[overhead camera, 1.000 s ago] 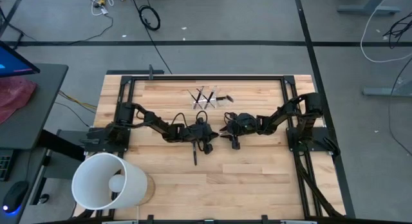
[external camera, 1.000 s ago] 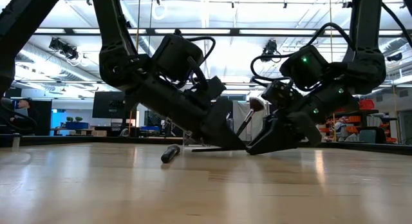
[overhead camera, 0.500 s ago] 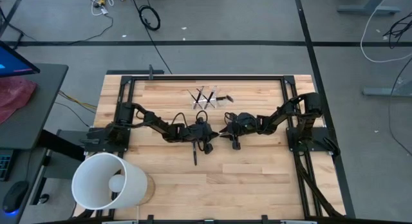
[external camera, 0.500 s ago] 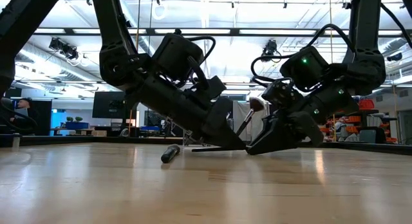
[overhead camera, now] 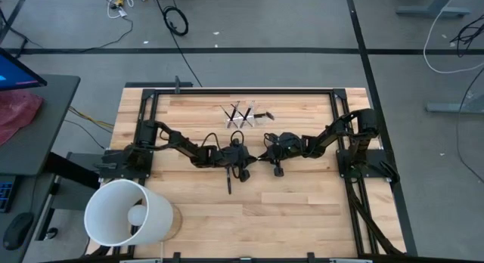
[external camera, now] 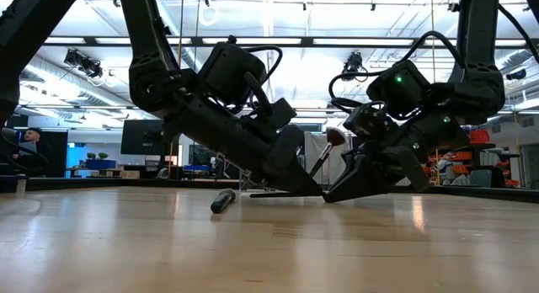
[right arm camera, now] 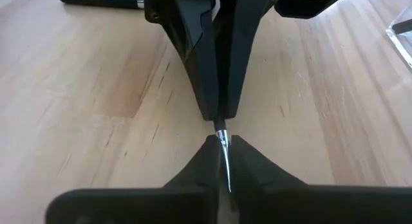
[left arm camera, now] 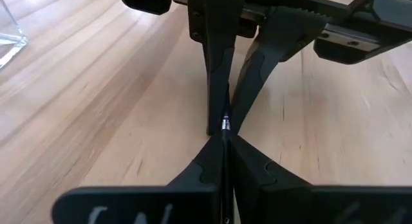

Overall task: Put items in baskets/containers
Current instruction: Put the black eyeshadow brush into the transparent organizer

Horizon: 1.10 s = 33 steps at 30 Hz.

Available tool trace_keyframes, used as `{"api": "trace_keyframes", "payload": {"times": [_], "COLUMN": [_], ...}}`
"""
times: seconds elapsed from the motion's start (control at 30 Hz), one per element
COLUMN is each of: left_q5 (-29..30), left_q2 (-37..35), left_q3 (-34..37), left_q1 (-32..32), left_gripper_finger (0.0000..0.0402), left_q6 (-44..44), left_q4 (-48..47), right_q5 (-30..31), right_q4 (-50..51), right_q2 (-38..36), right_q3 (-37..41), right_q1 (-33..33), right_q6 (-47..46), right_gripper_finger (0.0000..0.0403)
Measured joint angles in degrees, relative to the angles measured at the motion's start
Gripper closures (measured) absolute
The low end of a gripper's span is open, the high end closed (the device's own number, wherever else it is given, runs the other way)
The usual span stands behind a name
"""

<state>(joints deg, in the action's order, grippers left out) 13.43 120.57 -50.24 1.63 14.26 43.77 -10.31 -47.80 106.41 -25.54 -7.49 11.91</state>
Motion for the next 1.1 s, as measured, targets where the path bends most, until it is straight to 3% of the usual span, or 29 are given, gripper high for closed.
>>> {"api": "trace_keyframes", "payload": {"times": [0.3,0.5,0.73,0.9,1.03,1.1], "left_q5": [-1.6,-3.1,-2.2,6.1,8.6,8.6], "left_q2": [-0.2,-4.3,-13.6,-20.6,-24.1,-24.7], "left_q3": [0.0,-0.1,-0.1,-0.1,-0.1,-0.1], "left_q1": [-0.1,-0.5,-1.1,-1.1,-1.1,-1.1], "left_gripper_finger": [0.0362,0.0308,0.0244,0.0225,0.0224,0.0225], "left_q6": [0.0,-2.4,-4.5,-8.9,-9.0,-9.0], "left_q4": [0.4,-3.1,-15.9,-25.7,-29.9,-30.7], "right_q5": [0.3,2.1,11.5,22.9,35.7,41.0], "right_q4": [2.8,18.8,54.0,75.6,88.1,89.2], "right_q2": [-2.6,-10.4,-16.5,-18.3,-18.4,-18.4], "right_q3": [0.0,-4.6,-19.0,-32.8,-43.9,-46.8], "right_q1": [0.1,0.4,2.4,4.1,5.0,4.9], "right_q6": [0.6,0.9,6.5,13.1,26.5,36.7], "right_gripper_finger": [0.0389,0.0390,0.0391,0.0391,0.0391,0.0392]}}
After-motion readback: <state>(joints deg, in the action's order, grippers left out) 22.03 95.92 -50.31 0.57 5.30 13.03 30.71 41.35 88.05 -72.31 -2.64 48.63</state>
